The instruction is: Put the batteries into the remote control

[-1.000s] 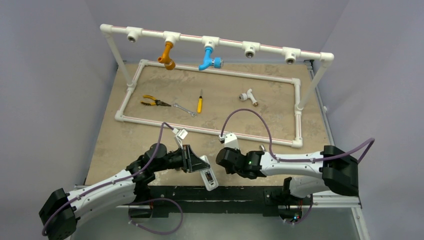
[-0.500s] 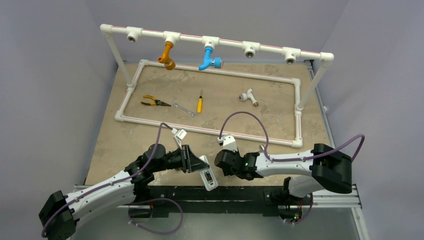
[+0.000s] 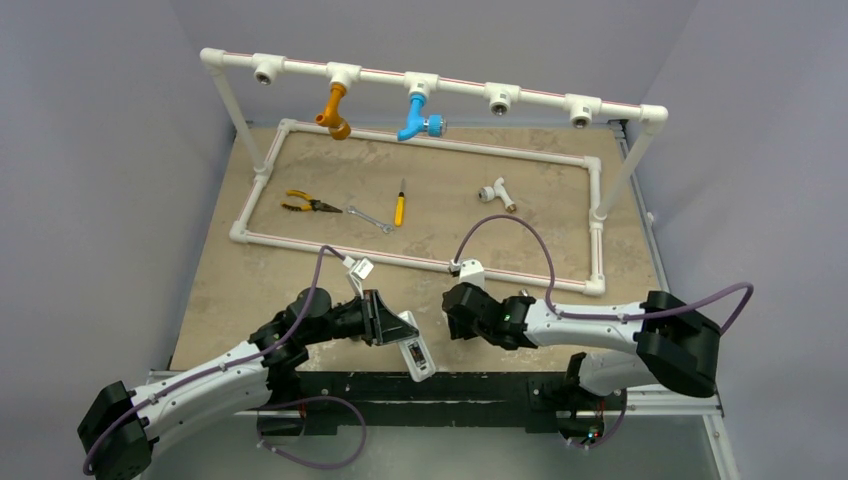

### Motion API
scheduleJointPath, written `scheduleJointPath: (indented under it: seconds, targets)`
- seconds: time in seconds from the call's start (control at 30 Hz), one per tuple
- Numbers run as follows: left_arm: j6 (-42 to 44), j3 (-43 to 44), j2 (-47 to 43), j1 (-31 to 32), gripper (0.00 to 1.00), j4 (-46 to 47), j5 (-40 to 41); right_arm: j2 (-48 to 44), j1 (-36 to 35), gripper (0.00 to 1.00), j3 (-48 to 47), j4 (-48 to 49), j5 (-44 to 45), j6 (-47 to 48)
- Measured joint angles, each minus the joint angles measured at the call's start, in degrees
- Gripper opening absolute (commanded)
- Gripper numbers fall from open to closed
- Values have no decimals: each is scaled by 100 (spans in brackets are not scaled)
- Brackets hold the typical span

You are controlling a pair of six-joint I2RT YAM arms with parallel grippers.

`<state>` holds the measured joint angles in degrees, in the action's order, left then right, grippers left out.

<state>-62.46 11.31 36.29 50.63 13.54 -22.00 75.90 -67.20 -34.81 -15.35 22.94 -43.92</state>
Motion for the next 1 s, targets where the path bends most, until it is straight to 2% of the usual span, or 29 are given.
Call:
scheduleJointPath:
  seconds: [0.17, 0.5, 0.7, 1.0]
  targets:
    - [0, 0, 2, 0, 0, -2, 17, -37, 326, 34, 46, 208, -243, 46]
    - [2, 0, 48, 0, 0, -2, 35, 149, 330, 32, 79, 542, -522, 61]
    - [2, 0, 48, 0, 0, -2, 37, 175, 330, 27, 79, 581, -507, 61]
    - [0, 0, 87, 0, 0, -2, 35, 179, 330, 29, 63, 498, -420, 59]
